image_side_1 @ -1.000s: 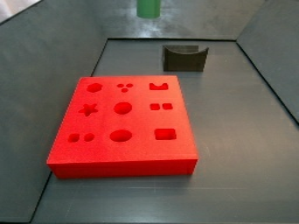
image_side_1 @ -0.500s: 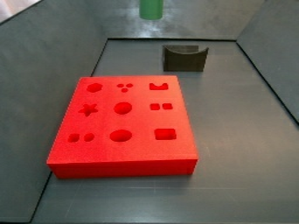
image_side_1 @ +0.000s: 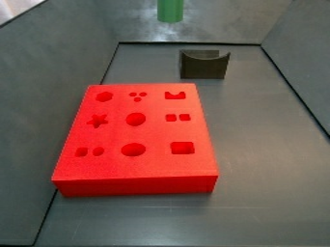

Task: Pick up the round object. Move up. Move to above the board. Insert the round object.
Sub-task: Insert the round object.

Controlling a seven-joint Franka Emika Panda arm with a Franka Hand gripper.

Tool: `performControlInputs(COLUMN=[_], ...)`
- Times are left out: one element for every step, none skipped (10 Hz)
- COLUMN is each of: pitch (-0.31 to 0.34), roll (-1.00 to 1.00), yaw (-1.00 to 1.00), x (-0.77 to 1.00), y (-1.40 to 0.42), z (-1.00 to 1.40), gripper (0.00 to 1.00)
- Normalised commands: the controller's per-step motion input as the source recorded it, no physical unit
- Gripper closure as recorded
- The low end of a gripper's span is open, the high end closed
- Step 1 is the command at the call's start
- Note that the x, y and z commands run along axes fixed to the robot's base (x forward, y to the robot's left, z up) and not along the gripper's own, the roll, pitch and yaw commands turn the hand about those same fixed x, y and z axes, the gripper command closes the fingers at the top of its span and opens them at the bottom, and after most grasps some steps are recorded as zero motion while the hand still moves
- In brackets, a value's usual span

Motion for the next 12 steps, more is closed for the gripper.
performControlInputs(pitch=[-0.121,-0.107,-0.124,-0.146,-0.147,-0.161,-0.116,0.0,0.0,0.0,0.0,0.0], roll=[0.04,0.05,0.17,0.23,0.25,0.22,-0.04,0.0,0.0,0.02,0.03,0.0], yaw=[0.0,0.03,0.08,0.07,0.07,0.1,0.13,0.0,0.0,0.03,0.03,0.01], x=[-0.13,-0.08,-0.35,-0.53,-0.54,-0.53,-0.08,0.0,0.0,0.0,0.0,0.0], y=[0.13,0.14,0.04,0.03,0.0,0.0,0.0,0.0,-0.12,-0.24,-0.22,-0.11], z=[-1.0,-1.0,-0.96,-0.85,-0.81,-0.83,-0.29,-0.07,-0.42,-0.52,-0.54,-0.38], gripper=[1.0,1.0,1.0,1.0,1.0,1.0,1.0,1.0,1.0,1.0,1.0,1.0])
